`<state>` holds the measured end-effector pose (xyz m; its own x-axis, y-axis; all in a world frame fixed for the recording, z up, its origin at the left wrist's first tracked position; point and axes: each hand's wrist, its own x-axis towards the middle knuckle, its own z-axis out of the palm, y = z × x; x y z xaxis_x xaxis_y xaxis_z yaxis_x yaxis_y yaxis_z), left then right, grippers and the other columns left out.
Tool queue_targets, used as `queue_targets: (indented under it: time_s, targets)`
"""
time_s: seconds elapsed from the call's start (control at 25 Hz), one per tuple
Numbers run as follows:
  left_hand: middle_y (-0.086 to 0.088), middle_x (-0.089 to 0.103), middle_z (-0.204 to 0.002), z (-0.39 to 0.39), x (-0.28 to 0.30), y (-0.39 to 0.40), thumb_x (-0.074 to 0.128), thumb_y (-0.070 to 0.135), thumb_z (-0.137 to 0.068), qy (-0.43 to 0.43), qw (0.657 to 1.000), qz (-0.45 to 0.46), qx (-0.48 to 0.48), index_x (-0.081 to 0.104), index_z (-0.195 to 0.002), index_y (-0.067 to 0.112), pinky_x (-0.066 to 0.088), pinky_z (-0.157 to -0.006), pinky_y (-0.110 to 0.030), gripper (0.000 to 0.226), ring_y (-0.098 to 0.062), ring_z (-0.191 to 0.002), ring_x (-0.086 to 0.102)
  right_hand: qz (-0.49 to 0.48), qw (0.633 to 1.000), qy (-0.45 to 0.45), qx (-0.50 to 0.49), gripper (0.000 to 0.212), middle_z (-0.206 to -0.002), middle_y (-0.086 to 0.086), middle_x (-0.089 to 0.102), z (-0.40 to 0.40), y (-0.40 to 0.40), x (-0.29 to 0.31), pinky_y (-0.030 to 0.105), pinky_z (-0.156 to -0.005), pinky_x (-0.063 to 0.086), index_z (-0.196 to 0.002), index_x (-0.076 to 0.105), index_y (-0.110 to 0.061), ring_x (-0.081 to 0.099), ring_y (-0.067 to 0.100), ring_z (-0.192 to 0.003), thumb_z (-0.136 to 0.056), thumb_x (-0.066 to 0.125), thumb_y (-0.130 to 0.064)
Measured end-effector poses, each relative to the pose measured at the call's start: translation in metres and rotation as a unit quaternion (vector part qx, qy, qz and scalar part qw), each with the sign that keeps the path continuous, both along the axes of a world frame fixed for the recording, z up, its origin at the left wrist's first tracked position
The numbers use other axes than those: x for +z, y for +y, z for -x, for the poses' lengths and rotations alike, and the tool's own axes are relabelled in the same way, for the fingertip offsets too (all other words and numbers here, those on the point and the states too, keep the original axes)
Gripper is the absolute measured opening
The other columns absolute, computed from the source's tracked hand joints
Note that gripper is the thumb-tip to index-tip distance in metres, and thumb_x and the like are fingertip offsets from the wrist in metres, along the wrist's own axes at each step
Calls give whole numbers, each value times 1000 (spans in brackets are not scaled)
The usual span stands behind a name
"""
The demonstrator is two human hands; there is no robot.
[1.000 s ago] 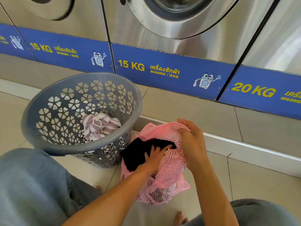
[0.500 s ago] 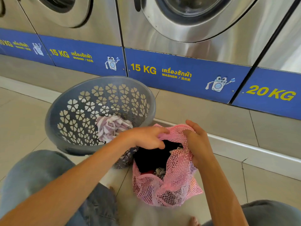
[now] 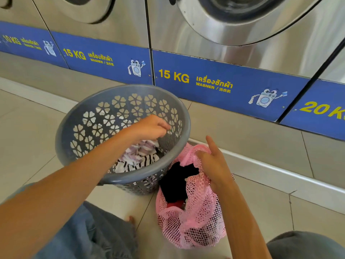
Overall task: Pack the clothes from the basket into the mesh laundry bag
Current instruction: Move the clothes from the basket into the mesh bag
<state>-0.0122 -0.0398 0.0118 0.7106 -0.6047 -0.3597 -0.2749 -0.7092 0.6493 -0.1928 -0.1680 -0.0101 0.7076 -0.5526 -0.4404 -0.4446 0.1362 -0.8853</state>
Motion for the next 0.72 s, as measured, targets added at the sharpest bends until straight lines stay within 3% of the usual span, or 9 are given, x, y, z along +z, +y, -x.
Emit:
queue_targets:
  time_s: [0.12,0.2,0.28,0.36,0.44,0.48,0.56,0.64,0.72]
  targets:
    - [-6,61,-136,-39,-55,-3,54,13,-92,-66,984,-151,-66,58,-136,16,48,-97,-31,44,-24,-119,58,-11,1000,2,3,65,-137,-12,50,-16,2,-16,41,-95,51,-154,27,-43,42,32,-138,-100,49,-15]
    - [-9,51,-146,-67,-95,1,60,33,-92,-136,934,-296,-145,43,-147,21,41,-108,-40,59,-29,-130,49,-7,1000,5,8,67,-158,-9,34,-24,1,-29,42,-107,41,-154,27,-43,35,24,-144,-98,51,-14]
    - [-10,42,-151,-95,-125,9,64,55,-86,-171,892,-382,-172,30,-153,24,31,-114,-45,82,-33,-136,40,-2,1000,17,16,69,-162,-8,29,-29,2,-38,40,-109,38,-155,26,-41,36,19,-143,-97,50,-13]
    - [-14,44,-149,-120,-149,18,71,51,-81,-149,890,-411,-126,21,-156,22,38,-110,-44,94,-35,-132,43,2,999,29,23,69,-157,-11,34,-32,2,-41,28,-92,50,-156,24,-40,56,6,-123,-98,49,-12]
    - [-16,49,-143,-135,-176,25,79,39,-76,-87,911,-396,-74,16,-156,24,47,-102,-43,103,-35,-123,51,2,999,37,19,69,-136,-20,50,-36,0,-45,14,-68,54,-156,23,-40,62,-2,-99,-99,49,-11]
    - [-16,48,-145,-138,-190,27,81,39,-74,-54,919,-385,-61,13,-157,26,48,-101,-43,108,-36,-124,52,-2,999,38,15,69,-129,-22,52,-38,-1,-48,15,-68,53,-156,22,-40,61,-1,-101,-99,48,-11]
    - [-14,45,-150,-140,-211,28,81,43,-74,-20,921,-382,-68,16,-157,24,46,-103,-41,108,-35,-126,52,4,999,38,22,69,-143,-18,46,-40,-1,-54,18,-61,55,-156,22,-39,60,-19,-88,-99,48,-12]
    - [-10,56,-140,-149,-222,31,80,44,-73,-34,921,-381,-76,37,-149,19,49,-100,-38,91,-29,-113,58,5,999,32,31,69,-155,-11,38,-41,1,-58,16,-58,48,-156,23,-40,53,-30,-68,-98,49,-12]
    - [-7,66,-116,-155,-215,33,77,42,-74,-47,921,-379,-77,59,-130,16,53,-89,-33,65,-25,-94,60,2,999,28,33,68,-154,-11,39,-41,1,-57,25,-74,48,-154,25,-42,61,-21,-68,-98,50,-13]
